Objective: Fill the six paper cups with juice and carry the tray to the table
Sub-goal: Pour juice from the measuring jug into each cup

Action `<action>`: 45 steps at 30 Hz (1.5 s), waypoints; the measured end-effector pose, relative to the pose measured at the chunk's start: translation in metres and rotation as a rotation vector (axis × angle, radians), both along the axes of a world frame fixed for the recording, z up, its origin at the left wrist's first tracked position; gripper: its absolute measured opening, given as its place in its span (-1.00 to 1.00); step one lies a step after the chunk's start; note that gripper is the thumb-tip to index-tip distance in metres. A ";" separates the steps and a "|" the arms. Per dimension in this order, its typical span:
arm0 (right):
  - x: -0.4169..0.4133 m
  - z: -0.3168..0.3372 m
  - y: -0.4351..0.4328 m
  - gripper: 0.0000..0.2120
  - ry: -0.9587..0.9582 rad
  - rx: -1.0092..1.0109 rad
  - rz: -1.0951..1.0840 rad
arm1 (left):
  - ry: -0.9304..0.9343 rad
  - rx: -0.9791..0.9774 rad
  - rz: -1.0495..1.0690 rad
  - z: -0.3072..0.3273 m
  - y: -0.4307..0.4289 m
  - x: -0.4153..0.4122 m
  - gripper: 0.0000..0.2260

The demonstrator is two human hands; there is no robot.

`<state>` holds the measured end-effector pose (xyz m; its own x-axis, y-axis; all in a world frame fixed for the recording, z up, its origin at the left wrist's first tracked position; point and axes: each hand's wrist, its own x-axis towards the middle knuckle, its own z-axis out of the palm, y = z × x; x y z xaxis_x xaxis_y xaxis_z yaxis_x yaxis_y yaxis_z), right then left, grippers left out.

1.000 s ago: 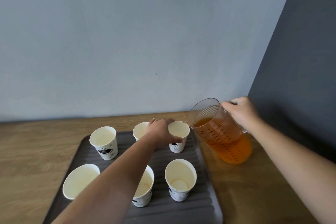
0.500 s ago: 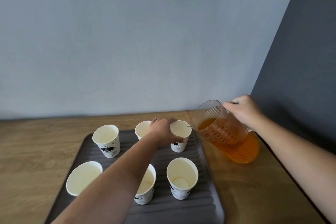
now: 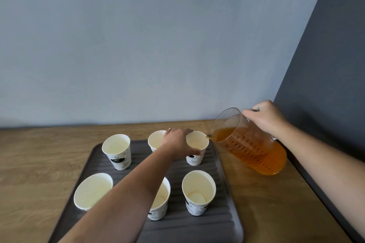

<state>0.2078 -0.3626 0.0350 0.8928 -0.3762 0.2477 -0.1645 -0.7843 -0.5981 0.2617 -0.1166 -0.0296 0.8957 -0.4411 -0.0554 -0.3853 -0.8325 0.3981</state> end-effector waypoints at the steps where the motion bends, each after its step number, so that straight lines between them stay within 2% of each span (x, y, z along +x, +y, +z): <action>1: 0.000 0.000 -0.001 -0.60 0.000 -0.007 -0.002 | 0.000 0.000 -0.001 -0.001 0.000 0.000 -0.28; 11: 0.001 0.004 -0.004 -0.60 -0.006 -0.028 0.008 | 0.017 -0.007 0.014 -0.001 0.000 -0.003 -0.28; 21: 0.004 0.005 -0.005 -0.52 0.003 -0.061 0.010 | 0.007 -0.019 0.026 -0.003 -0.001 -0.003 -0.28; 32: 0.006 0.005 -0.002 -0.56 0.006 -0.083 0.024 | -0.001 -0.018 0.026 -0.003 -0.001 -0.004 -0.28; 39: 0.007 0.006 -0.001 -0.55 0.017 -0.109 0.024 | 0.021 0.009 -0.035 -0.008 0.003 0.003 -0.13; 45: 0.008 0.007 -0.001 -0.56 0.019 -0.117 0.035 | -0.019 -0.031 -0.051 -0.010 0.012 0.004 -0.25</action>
<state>0.2159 -0.3640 0.0423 0.9099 -0.3142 0.2707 -0.1463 -0.8540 -0.4994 0.2657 -0.1050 -0.0400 0.8729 -0.4873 -0.0241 -0.4347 -0.7991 0.4152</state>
